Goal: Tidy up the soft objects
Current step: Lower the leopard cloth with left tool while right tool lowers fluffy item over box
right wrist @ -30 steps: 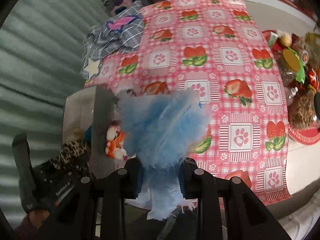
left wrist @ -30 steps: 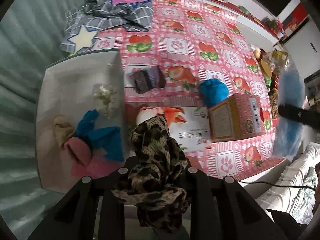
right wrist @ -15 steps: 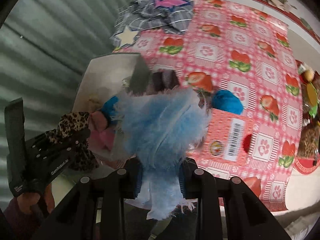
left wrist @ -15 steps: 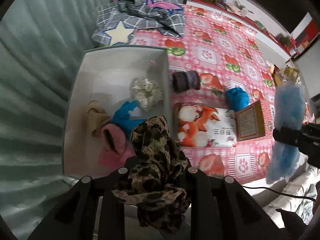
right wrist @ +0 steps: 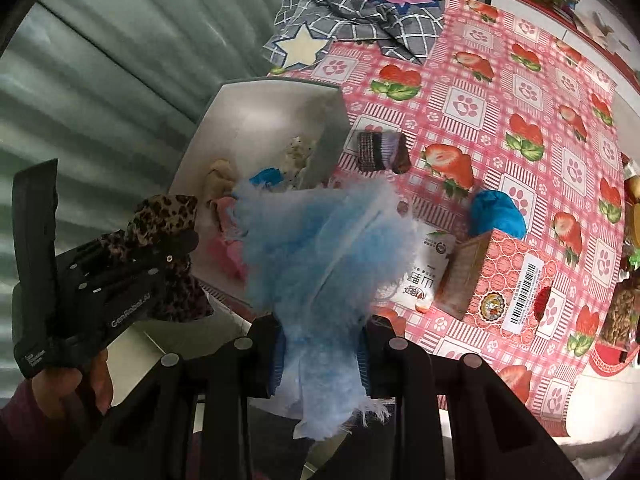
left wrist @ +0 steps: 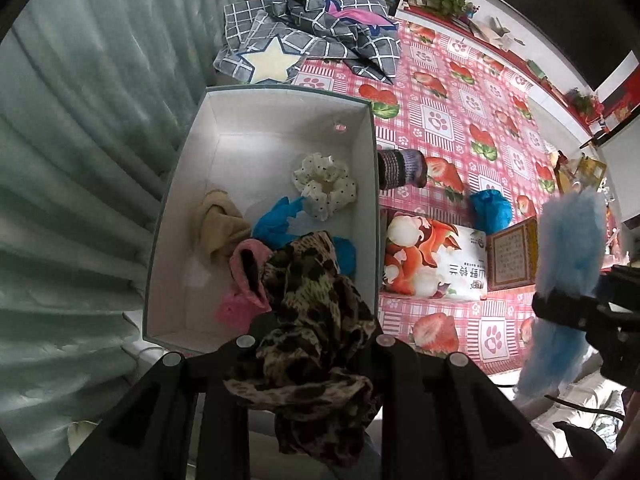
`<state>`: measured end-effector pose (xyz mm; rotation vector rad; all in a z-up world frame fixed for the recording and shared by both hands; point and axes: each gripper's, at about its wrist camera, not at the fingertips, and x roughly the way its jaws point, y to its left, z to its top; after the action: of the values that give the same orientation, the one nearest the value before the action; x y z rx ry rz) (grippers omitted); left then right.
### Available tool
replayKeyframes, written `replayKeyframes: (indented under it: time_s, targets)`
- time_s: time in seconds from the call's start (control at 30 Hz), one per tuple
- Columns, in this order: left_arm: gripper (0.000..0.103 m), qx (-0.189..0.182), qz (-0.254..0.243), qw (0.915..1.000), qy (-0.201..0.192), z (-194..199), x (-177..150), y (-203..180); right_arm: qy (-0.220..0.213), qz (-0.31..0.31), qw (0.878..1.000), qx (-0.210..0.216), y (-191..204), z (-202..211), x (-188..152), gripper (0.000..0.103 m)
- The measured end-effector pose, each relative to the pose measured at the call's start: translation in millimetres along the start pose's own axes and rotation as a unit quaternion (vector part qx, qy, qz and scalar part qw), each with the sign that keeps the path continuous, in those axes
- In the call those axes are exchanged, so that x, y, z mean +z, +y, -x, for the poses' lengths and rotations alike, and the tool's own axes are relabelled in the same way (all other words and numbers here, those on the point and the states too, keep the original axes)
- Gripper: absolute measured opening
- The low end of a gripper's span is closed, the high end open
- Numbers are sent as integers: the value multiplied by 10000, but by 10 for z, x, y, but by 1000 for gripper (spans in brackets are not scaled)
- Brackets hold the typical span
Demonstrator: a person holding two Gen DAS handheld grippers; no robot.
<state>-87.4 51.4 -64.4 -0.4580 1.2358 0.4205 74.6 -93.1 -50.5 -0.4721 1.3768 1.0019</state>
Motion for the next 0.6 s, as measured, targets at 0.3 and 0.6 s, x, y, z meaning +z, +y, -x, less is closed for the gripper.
replayKeyframes:
  time_s: [0.3,0.6]
  targets:
    - [26,-30,80,10000,-42,3,-5,36,49,47,10000,-49,68,-21,14,30]
    - [26,-35,211,9998,-9,-25,-18,136,152,122,9998,-47,138,-84,51,30]
